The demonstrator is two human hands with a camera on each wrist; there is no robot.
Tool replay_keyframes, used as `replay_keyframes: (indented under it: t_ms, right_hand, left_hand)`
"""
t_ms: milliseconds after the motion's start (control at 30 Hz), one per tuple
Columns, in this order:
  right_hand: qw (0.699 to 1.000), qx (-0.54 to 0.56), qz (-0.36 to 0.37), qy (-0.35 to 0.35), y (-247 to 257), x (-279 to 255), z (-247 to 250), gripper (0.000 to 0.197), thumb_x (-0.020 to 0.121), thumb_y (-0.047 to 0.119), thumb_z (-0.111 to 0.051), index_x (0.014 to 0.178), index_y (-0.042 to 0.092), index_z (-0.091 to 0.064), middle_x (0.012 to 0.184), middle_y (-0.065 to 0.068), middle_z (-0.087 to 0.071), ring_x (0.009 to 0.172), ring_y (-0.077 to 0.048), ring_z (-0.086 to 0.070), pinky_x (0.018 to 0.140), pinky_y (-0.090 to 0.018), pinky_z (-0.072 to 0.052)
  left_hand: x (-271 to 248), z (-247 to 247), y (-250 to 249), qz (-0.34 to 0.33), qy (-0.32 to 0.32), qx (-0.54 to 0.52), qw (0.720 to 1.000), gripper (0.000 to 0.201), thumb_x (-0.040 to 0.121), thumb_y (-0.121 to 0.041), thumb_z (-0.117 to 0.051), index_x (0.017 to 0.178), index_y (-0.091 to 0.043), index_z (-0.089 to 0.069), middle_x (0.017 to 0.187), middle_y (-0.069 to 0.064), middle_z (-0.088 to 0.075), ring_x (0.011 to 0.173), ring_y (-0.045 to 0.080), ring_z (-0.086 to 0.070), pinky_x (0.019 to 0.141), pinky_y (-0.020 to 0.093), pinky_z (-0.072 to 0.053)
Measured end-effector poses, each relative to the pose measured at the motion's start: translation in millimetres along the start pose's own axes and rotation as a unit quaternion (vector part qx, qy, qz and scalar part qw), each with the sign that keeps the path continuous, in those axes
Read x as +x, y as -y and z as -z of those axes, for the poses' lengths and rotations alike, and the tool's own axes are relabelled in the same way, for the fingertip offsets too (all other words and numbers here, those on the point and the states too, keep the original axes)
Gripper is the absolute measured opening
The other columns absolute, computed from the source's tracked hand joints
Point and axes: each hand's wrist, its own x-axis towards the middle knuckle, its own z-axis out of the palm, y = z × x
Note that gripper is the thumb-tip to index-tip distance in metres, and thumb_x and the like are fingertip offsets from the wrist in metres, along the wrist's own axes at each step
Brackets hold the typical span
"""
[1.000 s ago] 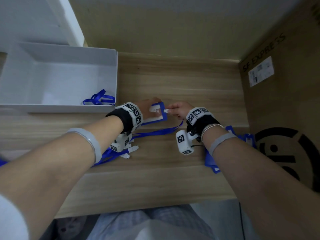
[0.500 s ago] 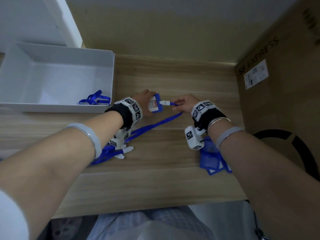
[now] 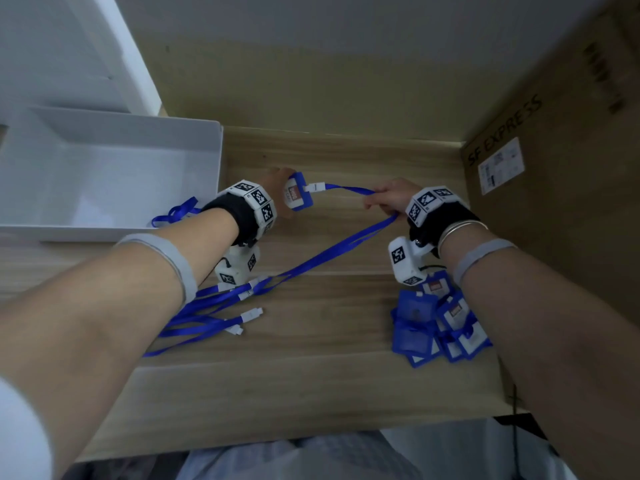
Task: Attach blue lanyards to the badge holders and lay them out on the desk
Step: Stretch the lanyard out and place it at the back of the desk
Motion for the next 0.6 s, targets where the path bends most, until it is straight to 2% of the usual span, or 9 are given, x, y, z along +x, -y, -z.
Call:
replay_keyframes:
  t_ms: [67, 167, 267, 333, 367, 433, 467, 533, 600]
  right_hand:
    - [0.998, -0.064, -0.014, 0.006, -1.7, 4.0, 0.0, 0.017, 0.088, 0.025, -0.062, 0.074, 0.016, -0.060, 0.056, -0.001, -0.043, 0.049, -0.015, -0.037, 0.049, -0.024, -0.030]
    - [0.987, -0.156, -0.043, -0.004, -7.4, 10.7, 1.0, 0.019, 0.088, 0.029, -0.061, 0.078, 0.013, -0.062, 0.063, 0.000, -0.050, 0.060, -0.019, -0.048, 0.053, -0.025, -0.036]
    - [0.980, -0.167, -0.092, -0.061, -18.2, 23.1, 4.7, 0.030, 0.087, 0.027, -0.060, 0.100, 0.002, -0.071, 0.063, -0.004, -0.053, 0.056, -0.019, -0.046, 0.055, -0.026, -0.036]
    - [0.970, -0.205, -0.108, -0.078, -29.9, 25.7, 10.7, 0.032, 0.087, 0.026, -0.058, 0.106, 0.003, -0.070, 0.077, -0.010, -0.065, 0.061, -0.021, -0.052, 0.059, -0.025, -0.043]
    - [0.962, -0.238, -0.111, -0.070, -38.2, 28.3, 15.5, 0.029, 0.087, 0.026, -0.059, 0.107, 0.008, -0.070, 0.090, -0.012, -0.070, 0.068, -0.022, -0.058, 0.066, -0.026, -0.049]
    - [0.941, -0.306, -0.136, -0.049, -54.3, 32.2, 26.2, 0.017, 0.085, 0.026, -0.062, 0.098, 0.019, -0.071, 0.099, -0.008, -0.068, 0.084, -0.026, -0.063, 0.081, -0.034, -0.054]
    - [0.939, -0.307, -0.147, -0.046, -59.6, 33.1, 33.1, 0.009, 0.086, 0.027, -0.063, 0.089, 0.021, -0.069, 0.098, -0.006, -0.066, 0.086, -0.026, -0.061, 0.082, -0.033, -0.053]
    - [0.954, -0.257, -0.151, -0.038, -67.3, 38.4, 47.5, 0.013, 0.090, 0.024, -0.059, 0.079, 0.017, -0.062, 0.093, -0.009, -0.061, 0.079, -0.024, -0.053, 0.069, -0.026, -0.045]
    - [0.976, -0.155, -0.135, -0.069, -74.1, 44.7, 61.0, 0.022, 0.091, 0.022, -0.060, 0.071, 0.014, -0.057, 0.076, -0.010, -0.057, 0.064, -0.022, -0.047, 0.057, -0.025, -0.036]
  left_hand:
    - [0.0, 1.9, 1.2, 0.012, 0.004, -0.004, 1.000, 0.069, 0.077, -0.013, -0.071, 0.137, -0.009, -0.037, 0.132, 0.013, -0.050, 0.116, 0.031, -0.054, 0.092, 0.038, -0.045]
    - [-0.1, 2.1, 3.4, 0.018, 0.004, -0.004, 1.000, 0.075, 0.073, -0.015, -0.074, 0.138, -0.010, -0.036, 0.133, 0.014, -0.049, 0.115, 0.031, -0.055, 0.095, 0.040, -0.046]
    - [-0.9, 2.0, 4.4, 0.028, 0.016, 0.010, 0.999, 0.080, 0.072, -0.015, -0.075, 0.139, -0.009, -0.033, 0.134, 0.014, -0.048, 0.116, 0.032, -0.054, 0.096, 0.041, -0.046]
    - [-1.3, 3.0, 4.8, 0.030, 0.014, 0.018, 0.999, 0.080, 0.072, -0.017, -0.075, 0.139, -0.009, -0.032, 0.133, 0.014, -0.048, 0.115, 0.033, -0.055, 0.095, 0.042, -0.046]
    - [-1.2, 3.5, 4.9, 0.028, 0.014, 0.024, 0.999, 0.079, 0.072, -0.018, -0.075, 0.139, -0.011, -0.033, 0.132, 0.013, -0.049, 0.113, 0.033, -0.056, 0.095, 0.043, -0.048]
    - [1.5, 5.3, 5.2, 0.028, 0.020, 0.038, 0.999, 0.078, 0.071, -0.019, -0.075, 0.137, -0.015, -0.034, 0.128, 0.011, -0.053, 0.108, 0.032, -0.059, 0.092, 0.044, -0.050]
    - [4.1, 5.8, 5.7, 0.031, 0.027, 0.047, 0.998, 0.078, 0.070, -0.018, -0.074, 0.137, -0.016, -0.034, 0.125, 0.011, -0.056, 0.105, 0.032, -0.060, 0.091, 0.045, -0.051]
    - [8.7, 7.8, 6.2, 0.036, 0.040, 0.062, 0.997, 0.078, 0.071, -0.014, -0.073, 0.137, -0.017, -0.033, 0.122, 0.010, -0.058, 0.102, 0.032, -0.062, 0.089, 0.045, -0.052]
    - [13.6, 10.5, 5.9, 0.043, 0.051, 0.079, 0.995, 0.078, 0.071, -0.012, -0.072, 0.137, -0.018, -0.032, 0.121, 0.010, -0.057, 0.101, 0.031, -0.061, 0.086, 0.042, -0.053]
